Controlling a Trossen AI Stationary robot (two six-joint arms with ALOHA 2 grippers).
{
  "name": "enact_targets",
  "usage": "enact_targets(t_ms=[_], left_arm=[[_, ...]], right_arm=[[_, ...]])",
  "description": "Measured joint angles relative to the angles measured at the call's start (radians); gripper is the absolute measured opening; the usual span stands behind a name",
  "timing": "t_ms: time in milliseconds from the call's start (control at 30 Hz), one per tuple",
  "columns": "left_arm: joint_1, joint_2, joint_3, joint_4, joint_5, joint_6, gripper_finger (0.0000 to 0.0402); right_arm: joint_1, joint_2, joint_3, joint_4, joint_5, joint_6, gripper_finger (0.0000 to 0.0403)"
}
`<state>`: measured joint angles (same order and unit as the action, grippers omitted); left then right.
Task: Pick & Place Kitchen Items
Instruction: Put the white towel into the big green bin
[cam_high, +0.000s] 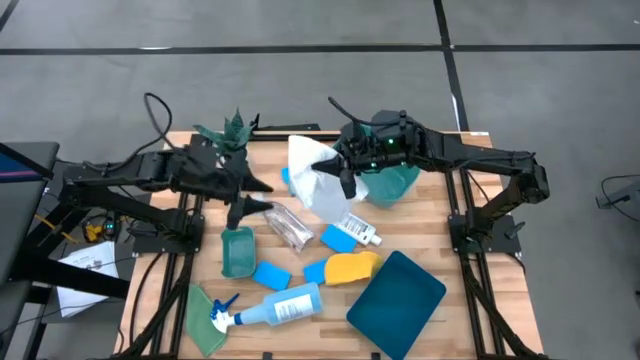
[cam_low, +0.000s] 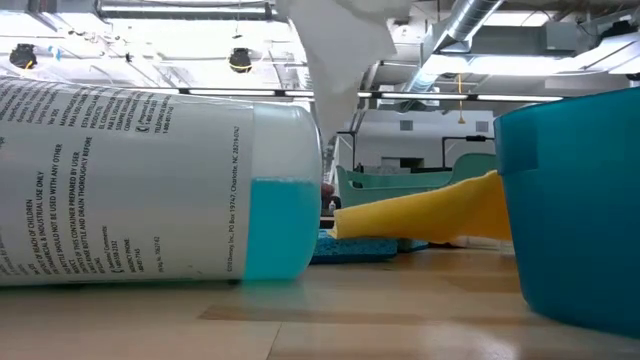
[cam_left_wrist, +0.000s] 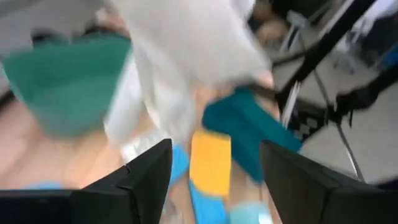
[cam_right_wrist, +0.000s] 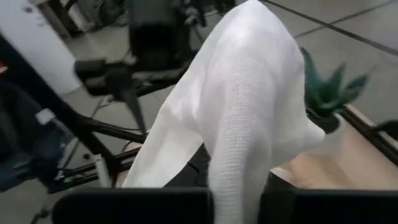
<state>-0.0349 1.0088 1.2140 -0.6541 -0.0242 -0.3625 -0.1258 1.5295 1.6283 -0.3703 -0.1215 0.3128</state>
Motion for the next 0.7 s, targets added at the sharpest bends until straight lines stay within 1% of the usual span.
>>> enact_targets(t_ms=[133, 233, 333, 533, 700], left_arm=[[0.000, 0.032, 0.000, -0.056, 0.023, -0.033, 0.0215], [0.000, 0.059, 0.000, -0.075, 0.032, -0.039, 0.0203], [-0.005, 0.084, 0.000, -0.072, 0.031, -0.039, 0.0192], [-0.052, 0.133, 0.000, -0.085, 0.032, -0.045, 0.0167], [-0.098, 0.173, 0.000, -0.092, 0.032, -0.047, 0.0146]], right_arm=[[-0.013, 0.000, 0.000, -0.025, 0.045, -0.013, 0.0000], [-0.026, 0.000, 0.000, -0.042, 0.062, -0.033, 0.0000], [-0.041, -0.001, 0.000, -0.091, 0.106, -0.054, 0.0000], [-0.080, -0.041, 0.000, -0.212, 0.228, -0.118, 0.0000], [-0.132, -0.072, -0.001, -0.271, 0.253, -0.145, 0.0000]])
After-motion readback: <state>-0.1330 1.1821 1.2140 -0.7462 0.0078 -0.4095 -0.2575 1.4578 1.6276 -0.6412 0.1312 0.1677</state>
